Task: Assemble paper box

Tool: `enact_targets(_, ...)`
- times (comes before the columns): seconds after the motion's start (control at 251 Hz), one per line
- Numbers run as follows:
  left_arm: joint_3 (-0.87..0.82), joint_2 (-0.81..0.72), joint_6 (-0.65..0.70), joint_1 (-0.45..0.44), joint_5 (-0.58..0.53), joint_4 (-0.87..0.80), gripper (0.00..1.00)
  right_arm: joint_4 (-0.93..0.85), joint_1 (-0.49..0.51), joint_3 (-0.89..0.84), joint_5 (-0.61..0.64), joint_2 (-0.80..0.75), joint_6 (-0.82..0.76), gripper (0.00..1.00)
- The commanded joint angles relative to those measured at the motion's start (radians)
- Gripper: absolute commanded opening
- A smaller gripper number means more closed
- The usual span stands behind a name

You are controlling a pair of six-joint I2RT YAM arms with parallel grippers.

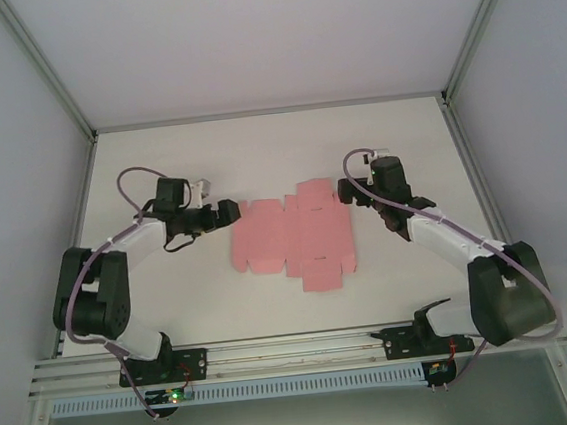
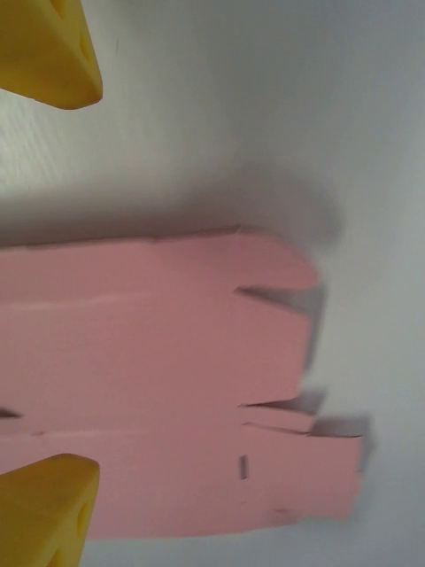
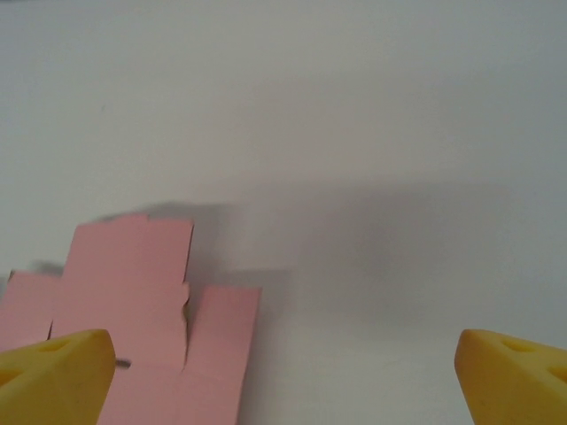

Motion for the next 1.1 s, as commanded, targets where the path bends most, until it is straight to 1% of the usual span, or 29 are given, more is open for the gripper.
enact_targets(0.0, 0.063, 0.048, 0.020, -0.044, 0.114, -0.112, 1.00, -0.030, 0.015, 0.017, -0.072, 0.042, 0.056, 0.98)
enact_targets(0.052, 0.074, 0.076, 0.026, -0.059, 0.114, -0.120, 1.00, -0.026, 0.015, 0.018, -0.070, 0.054, 0.060, 0.98)
enact_targets(0.156, 0.111, 0.128, 0.044, -0.081, 0.114, -0.164, 0.94, -0.025, 0.015, 0.021, -0.074, 0.063, 0.061, 0.98)
enact_targets(0.291, 0.131, 0.173, 0.042, -0.103, 0.137, -0.148, 0.92, -0.012, 0.015, 0.012, -0.082, 0.063, 0.068, 0.98)
enact_targets(0.363, 0.155, 0.194, 0.049, -0.113, 0.147, -0.165, 0.87, -0.011, 0.015, 0.006, -0.087, 0.066, 0.073, 0.98)
enact_targets(0.415, 0.160, 0.203, 0.047, -0.119, 0.154, -0.155, 0.81, -0.001, 0.015, -0.001, -0.092, 0.067, 0.078, 0.98)
enact_targets(0.447, 0.160, 0.206, 0.037, -0.122, 0.157, -0.139, 0.76, 0.008, 0.015, -0.007, -0.096, 0.068, 0.081, 0.98)
enact_targets(0.471, 0.159, 0.209, 0.031, -0.124, 0.163, -0.126, 0.70, 0.012, 0.015, -0.009, -0.099, 0.070, 0.083, 0.98)
enact_targets(0.551, 0.165, 0.216, 0.011, -0.125, 0.171, -0.106, 0.45, 0.014, 0.015, -0.015, -0.112, 0.077, 0.091, 0.98)
enact_targets(0.674, 0.172, 0.209, 0.023, -0.126, 0.144, -0.110, 0.11, 0.012, 0.015, -0.024, -0.113, 0.072, 0.091, 0.98)
enact_targets(0.706, 0.171, 0.203, 0.027, -0.125, 0.136, -0.110, 0.00, 0.012, 0.015, -0.027, -0.113, 0.066, 0.090, 0.98)
enact_targets(0.746, 0.167, 0.192, 0.028, -0.125, 0.130, -0.105, 0.00, 0.012, 0.012, -0.030, -0.114, 0.059, 0.090, 0.98)
enact_targets(0.846, 0.140, 0.145, 0.045, -0.125, 0.154, -0.058, 0.00, 0.015, 0.005, -0.042, -0.137, 0.033, 0.085, 0.98)
enact_targets(0.906, 0.112, 0.106, 0.049, -0.125, 0.166, -0.008, 0.00, 0.022, -0.009, -0.053, -0.182, 0.015, 0.083, 0.98)
enact_targets(0.99, 0.070, 0.046, 0.040, -0.125, 0.196, 0.073, 0.00, 0.039, -0.054, -0.080, -0.304, -0.015, 0.089, 0.98)
enact_targets(1.093, 0.017, -0.030, -0.017, -0.124, 0.205, 0.187, 0.00, 0.106, -0.121, -0.135, -0.488, -0.067, 0.096, 0.98)
